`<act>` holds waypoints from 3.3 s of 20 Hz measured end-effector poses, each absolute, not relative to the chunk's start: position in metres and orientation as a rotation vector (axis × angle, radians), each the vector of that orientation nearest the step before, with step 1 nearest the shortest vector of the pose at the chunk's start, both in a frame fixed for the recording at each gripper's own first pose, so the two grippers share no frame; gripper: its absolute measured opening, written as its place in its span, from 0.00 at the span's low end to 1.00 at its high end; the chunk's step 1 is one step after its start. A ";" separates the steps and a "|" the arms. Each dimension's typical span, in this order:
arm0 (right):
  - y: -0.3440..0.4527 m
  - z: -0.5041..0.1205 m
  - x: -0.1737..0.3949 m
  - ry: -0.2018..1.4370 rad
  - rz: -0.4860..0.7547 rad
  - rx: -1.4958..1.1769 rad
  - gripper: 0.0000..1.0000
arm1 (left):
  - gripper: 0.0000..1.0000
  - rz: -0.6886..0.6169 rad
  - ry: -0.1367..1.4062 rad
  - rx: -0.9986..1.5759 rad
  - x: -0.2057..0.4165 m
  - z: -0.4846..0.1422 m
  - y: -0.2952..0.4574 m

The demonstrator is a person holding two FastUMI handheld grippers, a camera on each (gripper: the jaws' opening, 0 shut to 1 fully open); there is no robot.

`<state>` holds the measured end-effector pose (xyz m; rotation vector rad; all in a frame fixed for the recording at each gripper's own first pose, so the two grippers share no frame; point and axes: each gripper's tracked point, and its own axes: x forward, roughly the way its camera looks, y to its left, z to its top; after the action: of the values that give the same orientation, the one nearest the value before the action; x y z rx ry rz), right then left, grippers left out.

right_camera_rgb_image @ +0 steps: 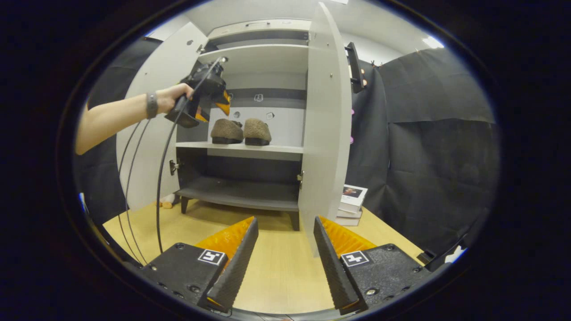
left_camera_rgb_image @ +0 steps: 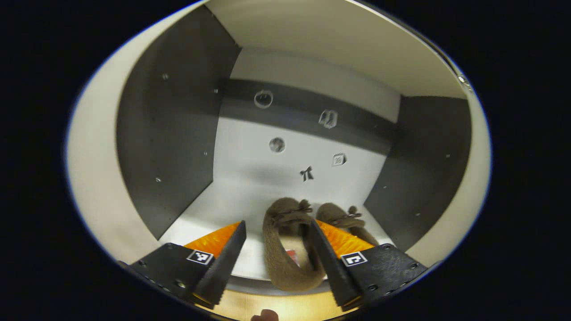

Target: Grab one shoe with the right hand and put it into the shoe cabinet, grab the other shoe with the left hand and put it into the shoe cabinet; then close the right door with the right hand and the left door with the left hand.

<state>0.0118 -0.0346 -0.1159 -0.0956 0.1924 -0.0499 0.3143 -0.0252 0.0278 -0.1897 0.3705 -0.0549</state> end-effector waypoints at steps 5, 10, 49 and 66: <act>-0.026 -0.103 0.019 0.165 -0.015 -0.071 0.85 | 0.95 -0.131 0.147 -0.123 0.221 0.067 -0.026; -0.021 -0.091 0.021 0.142 0.013 -0.033 0.81 | 0.94 -0.092 0.076 -0.073 0.109 0.044 -0.022; -0.187 0.182 0.099 -0.136 -0.114 -0.037 0.89 | 0.95 -0.042 0.168 0.007 -0.016 -0.045 -0.033; -0.072 0.175 0.111 -0.125 0.117 -0.072 0.85 | 0.95 -0.035 0.157 0.026 -0.021 -0.040 -0.024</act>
<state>0.1106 -0.0723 0.1748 -0.0716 -0.1251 0.1169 -0.0205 -0.0238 -0.0400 0.0263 0.1573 -0.0352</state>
